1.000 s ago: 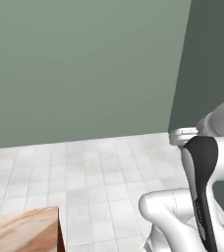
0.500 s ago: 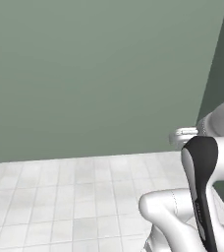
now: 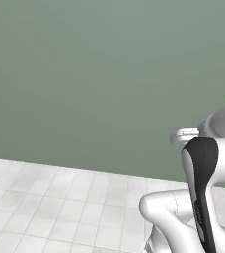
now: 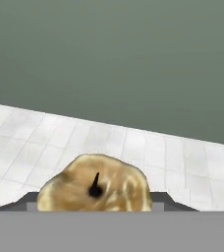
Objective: Get the candle and the wine from the cabinet and move them to the dining counter.
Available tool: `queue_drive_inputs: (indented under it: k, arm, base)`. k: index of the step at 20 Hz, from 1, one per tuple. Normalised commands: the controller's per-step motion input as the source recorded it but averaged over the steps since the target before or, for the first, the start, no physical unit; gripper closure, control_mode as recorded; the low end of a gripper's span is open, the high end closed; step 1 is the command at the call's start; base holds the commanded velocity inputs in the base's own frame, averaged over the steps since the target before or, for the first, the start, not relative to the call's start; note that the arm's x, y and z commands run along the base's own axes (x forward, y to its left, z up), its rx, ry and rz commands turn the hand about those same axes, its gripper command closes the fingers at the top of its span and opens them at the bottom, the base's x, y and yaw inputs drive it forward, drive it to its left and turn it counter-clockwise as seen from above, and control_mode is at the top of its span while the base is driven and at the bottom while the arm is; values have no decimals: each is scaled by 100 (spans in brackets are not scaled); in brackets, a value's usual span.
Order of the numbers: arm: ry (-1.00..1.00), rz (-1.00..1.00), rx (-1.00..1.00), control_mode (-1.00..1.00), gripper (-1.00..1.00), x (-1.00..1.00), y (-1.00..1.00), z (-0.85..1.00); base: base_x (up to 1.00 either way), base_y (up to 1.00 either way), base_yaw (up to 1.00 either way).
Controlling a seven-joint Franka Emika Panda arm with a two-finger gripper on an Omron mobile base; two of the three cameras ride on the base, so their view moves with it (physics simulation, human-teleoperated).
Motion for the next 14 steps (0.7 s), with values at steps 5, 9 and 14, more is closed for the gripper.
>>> queue_drive_inputs:
  k: [5,9,14]
  arm:
    - [0,0,0,100,100,0,0,0]
    - [0,0,0,100,100,0,0,0]
    - [0,0,0,100,100,0,0,0]
  base:
    - [100,-8,71]
    - [100,-8,76]
    - [100,-8,78]
